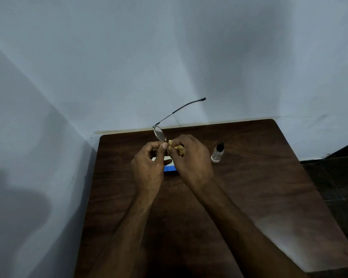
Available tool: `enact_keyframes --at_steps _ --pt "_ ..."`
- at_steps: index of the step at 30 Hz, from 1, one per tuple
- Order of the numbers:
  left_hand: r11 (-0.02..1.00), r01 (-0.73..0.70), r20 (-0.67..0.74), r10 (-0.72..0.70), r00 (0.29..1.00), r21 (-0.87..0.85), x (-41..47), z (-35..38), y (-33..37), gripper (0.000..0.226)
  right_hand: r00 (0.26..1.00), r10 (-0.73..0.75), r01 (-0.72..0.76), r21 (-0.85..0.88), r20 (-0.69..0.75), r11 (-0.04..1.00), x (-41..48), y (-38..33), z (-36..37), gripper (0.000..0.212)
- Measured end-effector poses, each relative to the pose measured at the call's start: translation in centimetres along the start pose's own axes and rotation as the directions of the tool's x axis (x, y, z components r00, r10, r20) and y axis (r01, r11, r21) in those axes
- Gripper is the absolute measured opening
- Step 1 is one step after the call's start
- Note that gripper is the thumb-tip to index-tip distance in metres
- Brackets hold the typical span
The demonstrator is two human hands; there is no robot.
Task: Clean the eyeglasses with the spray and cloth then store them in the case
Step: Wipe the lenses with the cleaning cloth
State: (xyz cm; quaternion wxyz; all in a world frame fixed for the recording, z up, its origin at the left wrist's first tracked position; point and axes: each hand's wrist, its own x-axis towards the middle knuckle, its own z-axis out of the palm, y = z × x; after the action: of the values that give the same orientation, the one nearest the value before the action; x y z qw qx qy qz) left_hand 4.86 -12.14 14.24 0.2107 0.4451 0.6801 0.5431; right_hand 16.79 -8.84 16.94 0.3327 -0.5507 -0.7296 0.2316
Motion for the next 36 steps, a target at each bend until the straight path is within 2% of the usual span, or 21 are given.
enact_keyframes --at_steps 4,9,15,17,21,26,29,32,34,36 --pt "0.999 0.024 -0.041 -0.025 0.999 -0.022 0.4 -0.3 0.1 0.008 1.000 0.011 -0.014 0.110 0.026 0.994 -0.7 0.0 -0.3 0.008" --pt "0.990 0.039 -0.037 -0.045 0.998 -0.134 0.0 0.3 0.6 0.014 0.999 -0.024 0.028 -0.093 0.046 0.995 0.1 -0.2 -0.6 0.010" --pt "0.971 0.101 -0.109 -0.126 0.986 -0.216 0.0 0.8 0.2 0.012 0.996 -0.067 0.068 -0.015 0.059 0.998 0.0 -1.1 -0.7 0.008" --pt "0.979 0.087 -0.114 -0.110 0.987 -0.187 0.0 0.7 -0.3 0.010 0.993 -0.080 0.087 -0.072 0.085 0.994 -0.3 -1.0 -0.8 0.008" --pt "0.985 0.038 -0.093 -0.054 0.994 -0.168 -0.6 1.2 0.5 0.011 0.996 -0.086 0.093 -0.241 0.040 0.966 0.4 -1.4 -1.1 0.010" --pt "0.985 0.057 -0.157 -0.083 0.984 -0.162 -0.1 1.0 -0.1 0.012 0.989 -0.131 0.139 -0.148 0.063 0.979 -0.2 -2.0 -1.3 0.011" --pt "0.986 0.049 -0.150 -0.073 0.986 -0.158 -0.1 0.6 -0.1 0.012 0.986 -0.106 0.135 -0.250 0.127 0.959 -0.6 -1.6 -1.4 0.019" --pt "0.984 -0.001 -0.123 -0.022 0.992 -0.178 -0.8 0.8 0.7 0.009 0.992 -0.109 0.126 -0.315 0.070 0.941 0.1 -1.7 -1.4 0.017" --pt "0.989 -0.041 -0.129 0.022 0.991 -0.140 -1.0 0.9 1.0 0.007 0.995 -0.086 0.096 -0.286 0.046 0.954 0.7 -1.7 -1.2 0.010" --pt "0.993 -0.068 -0.139 0.053 0.989 -0.101 -0.9 0.5 1.1 0.003 0.997 -0.070 0.074 -0.184 0.030 0.980 0.5 -1.6 -1.0 0.005"
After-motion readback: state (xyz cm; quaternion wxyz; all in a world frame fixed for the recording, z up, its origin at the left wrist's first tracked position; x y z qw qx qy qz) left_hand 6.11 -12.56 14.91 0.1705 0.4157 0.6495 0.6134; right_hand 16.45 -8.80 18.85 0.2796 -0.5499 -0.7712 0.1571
